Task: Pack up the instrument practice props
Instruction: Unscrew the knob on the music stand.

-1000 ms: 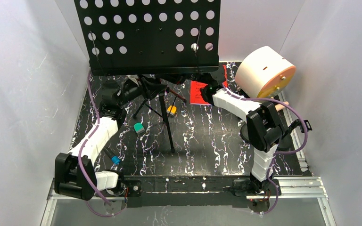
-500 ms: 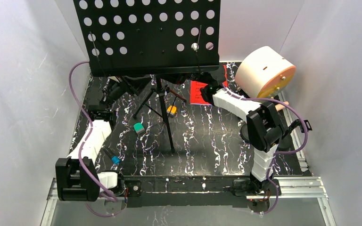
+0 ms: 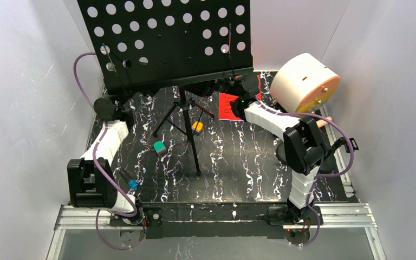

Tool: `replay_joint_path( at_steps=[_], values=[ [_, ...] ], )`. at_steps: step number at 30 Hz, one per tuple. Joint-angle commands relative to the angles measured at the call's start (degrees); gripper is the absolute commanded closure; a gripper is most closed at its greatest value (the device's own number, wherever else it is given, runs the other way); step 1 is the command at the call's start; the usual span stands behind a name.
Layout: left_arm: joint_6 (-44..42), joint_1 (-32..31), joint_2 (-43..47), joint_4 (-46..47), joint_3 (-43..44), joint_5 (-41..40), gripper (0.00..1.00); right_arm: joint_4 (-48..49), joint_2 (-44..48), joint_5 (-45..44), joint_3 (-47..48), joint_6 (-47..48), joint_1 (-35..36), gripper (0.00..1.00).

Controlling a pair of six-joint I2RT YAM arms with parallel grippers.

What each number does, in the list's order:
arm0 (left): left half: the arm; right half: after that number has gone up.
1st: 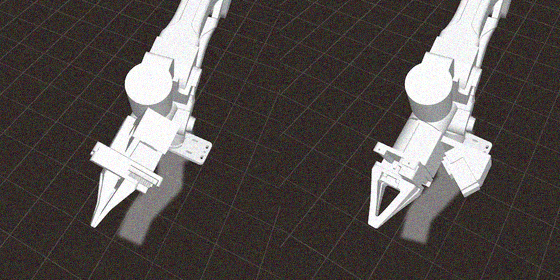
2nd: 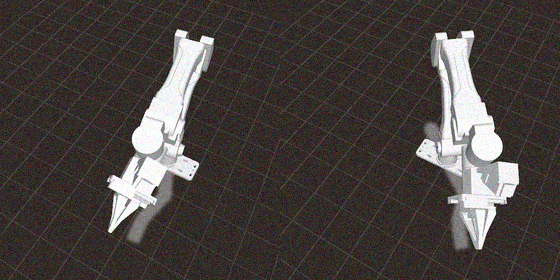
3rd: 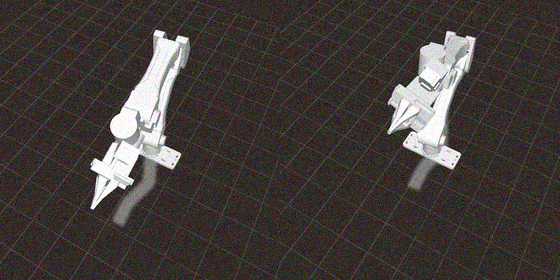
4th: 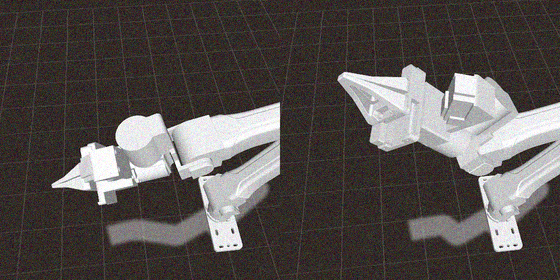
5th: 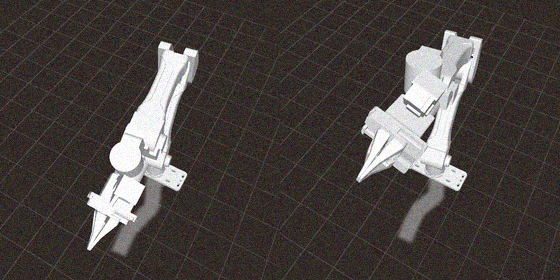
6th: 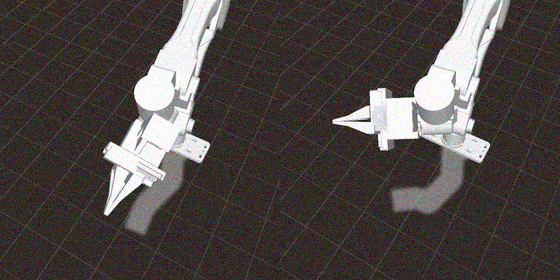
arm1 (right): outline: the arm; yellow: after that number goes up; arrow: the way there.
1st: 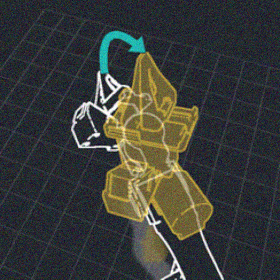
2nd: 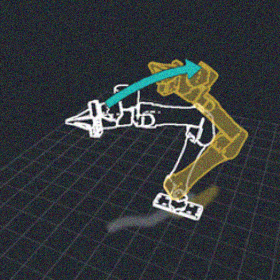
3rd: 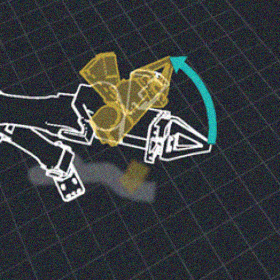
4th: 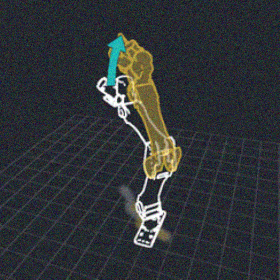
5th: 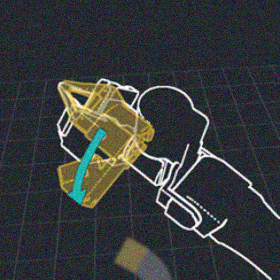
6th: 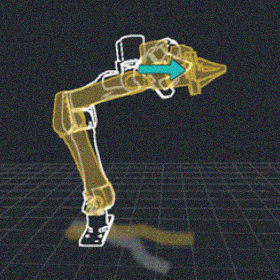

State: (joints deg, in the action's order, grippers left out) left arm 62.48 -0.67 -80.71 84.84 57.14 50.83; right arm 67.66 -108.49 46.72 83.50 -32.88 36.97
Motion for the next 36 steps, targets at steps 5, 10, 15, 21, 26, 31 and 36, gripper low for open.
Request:
replay_joint_path(
  at_steps=[5,10,15,21,26,31,36],
  values=[
    [3.18,-7.09,-4.7,8.94,4.11,1.02,0.49,-3.72,-1.76,2.63,1.31,-2.62,-0.02,0.99],
    [3.14,-7.95,-5.85,9.53,4.91,-0.33,0.5,-4.18,-1.99,3.13,1.08,-2.54,0.12,0.99],
    [3.78,-7.95,-5.41,9.64,7.14,-1.47,0.51,-4.47,-1.91,3.4,0.57,-2.22,0.18,0.99],
    [4.07,-7.86,-4.19,9.6,8.32,-2.97,0.51,-4.67,-1.86,3.63,0.17,-1.93,0.12,0.99],
    [4.97,-7.86,-5.16,9.3,8.57,-1.19,0.73,-4.9,-1.83,3.54,0.17,-1.92,0.15,0.99],
    [3.13,-7.77,-4.94,8.69,6.86,0.11,0.98,-5.14,-0.34,2.16,-1.72,-0.47,0.13,0.88],
    [-3.57,-7.77,-2.27,3.34,4.55,0.24,1.0,-5.71,5.02,-2.74,-7.42,3.89,0.17,0.54]
  ],
)
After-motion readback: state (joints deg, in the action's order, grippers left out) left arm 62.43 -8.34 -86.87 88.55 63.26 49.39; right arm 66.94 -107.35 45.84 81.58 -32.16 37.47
